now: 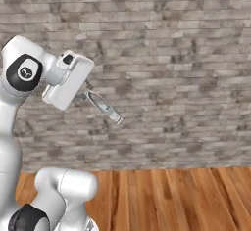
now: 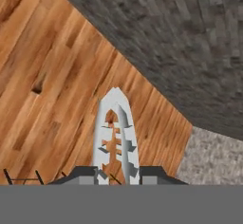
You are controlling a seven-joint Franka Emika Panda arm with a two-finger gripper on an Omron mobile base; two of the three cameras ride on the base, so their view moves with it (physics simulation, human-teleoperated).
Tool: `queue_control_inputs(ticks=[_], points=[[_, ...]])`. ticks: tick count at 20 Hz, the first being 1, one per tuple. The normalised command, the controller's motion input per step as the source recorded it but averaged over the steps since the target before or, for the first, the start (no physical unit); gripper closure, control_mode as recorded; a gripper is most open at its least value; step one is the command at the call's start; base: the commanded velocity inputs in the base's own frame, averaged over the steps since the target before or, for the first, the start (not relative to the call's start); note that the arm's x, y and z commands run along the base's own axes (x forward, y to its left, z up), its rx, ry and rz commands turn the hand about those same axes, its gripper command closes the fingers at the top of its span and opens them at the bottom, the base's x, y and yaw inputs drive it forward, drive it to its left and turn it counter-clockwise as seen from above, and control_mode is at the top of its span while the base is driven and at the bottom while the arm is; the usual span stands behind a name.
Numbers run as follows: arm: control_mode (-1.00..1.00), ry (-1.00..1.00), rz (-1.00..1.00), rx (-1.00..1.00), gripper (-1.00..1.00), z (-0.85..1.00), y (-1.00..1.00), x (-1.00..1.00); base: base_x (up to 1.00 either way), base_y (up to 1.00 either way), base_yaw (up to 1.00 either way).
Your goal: Take the tongs from the drawer on the right and place them on the dining counter next to the tray containing the hot dog.
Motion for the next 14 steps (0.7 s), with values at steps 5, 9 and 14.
queue_control_inputs(ticks=[5,9,14], points=[[1.0,0.0,0.0,0.0,1.0,0.0,0.0,0.0,0.63,-0.33,-0.6],[1.0,0.0,0.0,0.0,1.0,0.0,0.0,0.0,0.6,-0.45,-0.61],[1.0,0.0,0.0,0.0,1.0,0.0,0.0,0.0,0.83,-0.22,-0.58]])
